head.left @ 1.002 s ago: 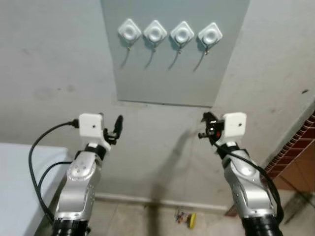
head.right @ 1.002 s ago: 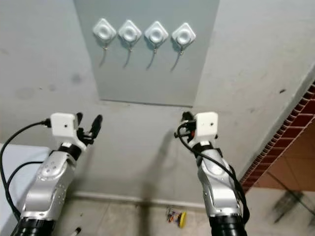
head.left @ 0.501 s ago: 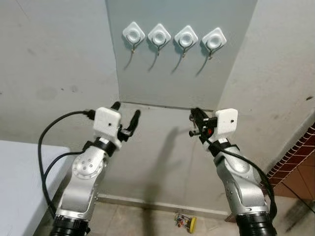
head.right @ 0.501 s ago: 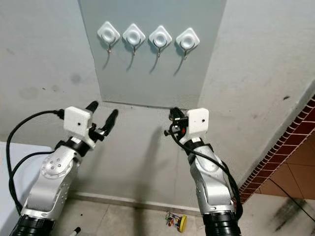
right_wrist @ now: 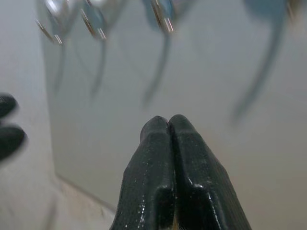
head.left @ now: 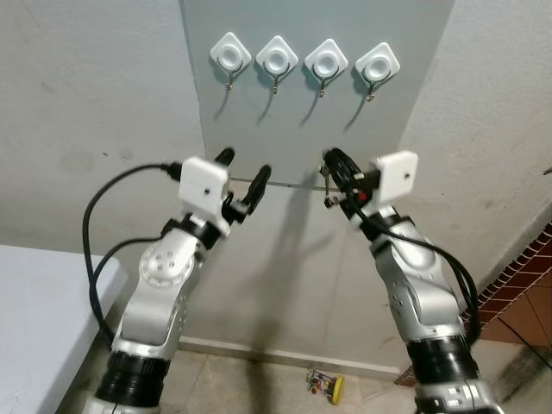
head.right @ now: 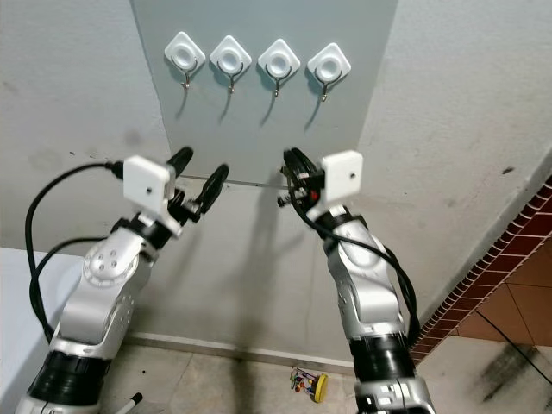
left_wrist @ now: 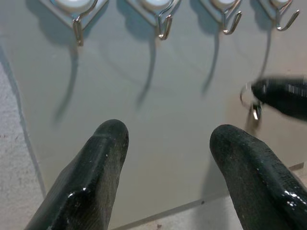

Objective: Hang keys on a hook

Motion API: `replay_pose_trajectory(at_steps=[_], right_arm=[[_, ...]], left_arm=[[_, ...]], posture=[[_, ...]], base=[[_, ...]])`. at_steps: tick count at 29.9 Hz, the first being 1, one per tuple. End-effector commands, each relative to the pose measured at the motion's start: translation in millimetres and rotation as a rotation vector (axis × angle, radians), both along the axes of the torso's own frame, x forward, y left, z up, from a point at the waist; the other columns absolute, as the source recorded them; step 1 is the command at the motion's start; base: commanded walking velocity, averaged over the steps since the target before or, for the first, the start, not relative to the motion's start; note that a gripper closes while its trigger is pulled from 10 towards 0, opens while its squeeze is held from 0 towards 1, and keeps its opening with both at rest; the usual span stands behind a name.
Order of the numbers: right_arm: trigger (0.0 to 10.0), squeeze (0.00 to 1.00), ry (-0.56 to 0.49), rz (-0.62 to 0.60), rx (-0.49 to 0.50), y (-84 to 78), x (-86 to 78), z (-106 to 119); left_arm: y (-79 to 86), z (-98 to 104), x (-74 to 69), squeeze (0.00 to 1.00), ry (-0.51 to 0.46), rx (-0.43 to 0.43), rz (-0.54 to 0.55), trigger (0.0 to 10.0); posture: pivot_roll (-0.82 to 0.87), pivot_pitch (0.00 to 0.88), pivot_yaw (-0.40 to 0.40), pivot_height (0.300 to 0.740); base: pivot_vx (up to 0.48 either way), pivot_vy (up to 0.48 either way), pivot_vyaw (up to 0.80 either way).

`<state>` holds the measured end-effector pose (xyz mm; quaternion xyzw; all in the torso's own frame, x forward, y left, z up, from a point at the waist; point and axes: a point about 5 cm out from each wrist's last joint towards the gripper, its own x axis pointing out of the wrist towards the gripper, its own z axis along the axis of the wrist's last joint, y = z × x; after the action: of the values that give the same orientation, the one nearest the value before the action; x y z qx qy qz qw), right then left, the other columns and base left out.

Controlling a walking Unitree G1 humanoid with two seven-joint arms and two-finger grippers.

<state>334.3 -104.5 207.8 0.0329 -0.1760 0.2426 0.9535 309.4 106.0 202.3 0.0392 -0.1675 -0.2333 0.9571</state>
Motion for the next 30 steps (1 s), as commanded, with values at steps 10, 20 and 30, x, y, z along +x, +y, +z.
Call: replay_pose_trajectory(at_steps=[10, 20, 30], right_arm=[[10.0, 0.00, -0.094, 0.085, 0.122, 4.5, 4.2, 28], [10.0, 0.00, -0.136, 0.125, 0.203, 3.3, -0.6, 38], [10.0, 0.00, -0.145, 0.124, 0.253, 0.3, 1.2, 43]], left_arm=[[-0.8, 5, -3.6, 0.00, -0.003, -0.004, -0.018, 10.0], [-1.6, 5, -7.0, 0.00, -0.015, 0.024, -0.034, 10.0], [-2.1, 5, -8.1, 0.00, -0.013, 0.026, -0.035, 10.0]], posture=[[-0.12, 0.004, -0.007, 0.740], [-0.12, 0.018, -0.003, 0.740], [-0.11, 0.023, -0.002, 0.740]], base=[[0.000, 0.000, 0.00], [0.000, 0.000, 0.00], [0.000, 0.000, 0.00]])
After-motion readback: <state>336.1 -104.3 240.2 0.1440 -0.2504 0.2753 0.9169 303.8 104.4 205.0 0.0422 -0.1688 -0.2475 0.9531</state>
